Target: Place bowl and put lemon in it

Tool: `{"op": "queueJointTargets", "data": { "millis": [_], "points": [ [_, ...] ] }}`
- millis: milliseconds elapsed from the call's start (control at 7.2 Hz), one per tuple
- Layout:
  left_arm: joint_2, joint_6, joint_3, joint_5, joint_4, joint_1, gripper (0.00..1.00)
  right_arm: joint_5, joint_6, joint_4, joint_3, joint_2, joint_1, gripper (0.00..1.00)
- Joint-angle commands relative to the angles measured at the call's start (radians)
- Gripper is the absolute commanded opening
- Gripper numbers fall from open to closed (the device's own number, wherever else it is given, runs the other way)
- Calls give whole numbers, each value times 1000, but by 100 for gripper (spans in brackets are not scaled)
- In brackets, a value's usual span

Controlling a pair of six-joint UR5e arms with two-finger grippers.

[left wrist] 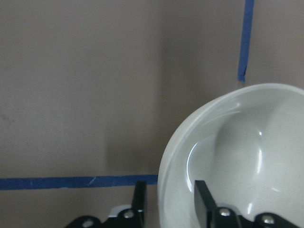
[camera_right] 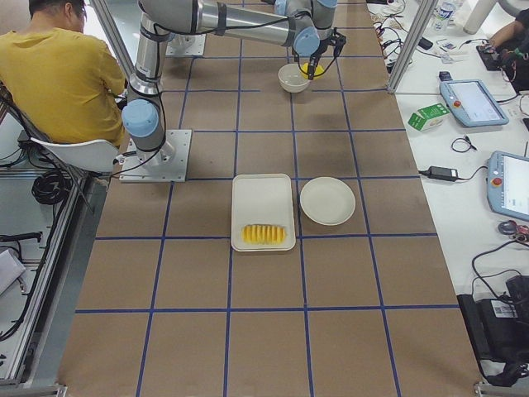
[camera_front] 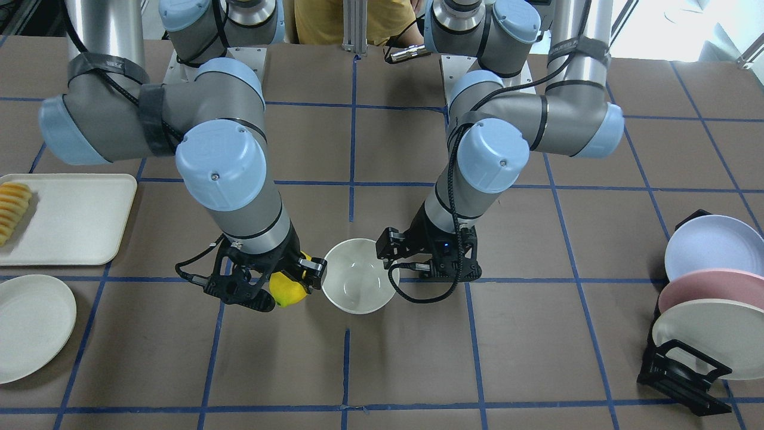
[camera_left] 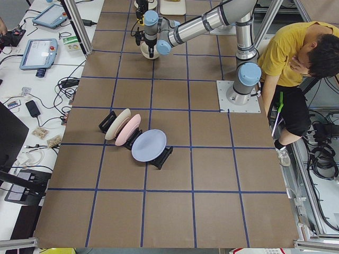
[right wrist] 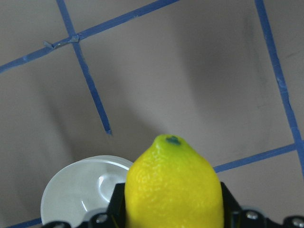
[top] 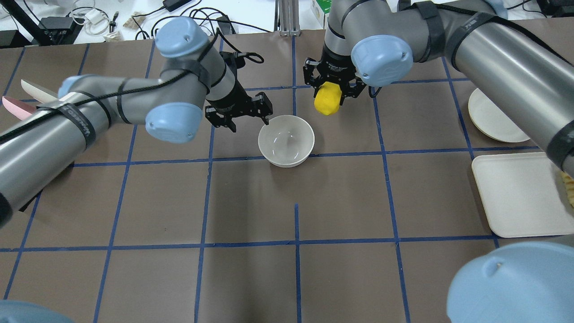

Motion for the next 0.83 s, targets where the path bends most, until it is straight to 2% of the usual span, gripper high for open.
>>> {"op": "queueJointTargets", "data": {
  "millis": [0,278,694],
  "points": [
    [71,106,196,145,-354,40,100,0,-1,-45,0,41,56,0],
    [147,193,229,180,-473,78,100,-11,-1,-123,2,102,137,0],
    [190,202,212,165,-487,98,100,-6,-3,-128,27,145,165,0]
  ]
}}
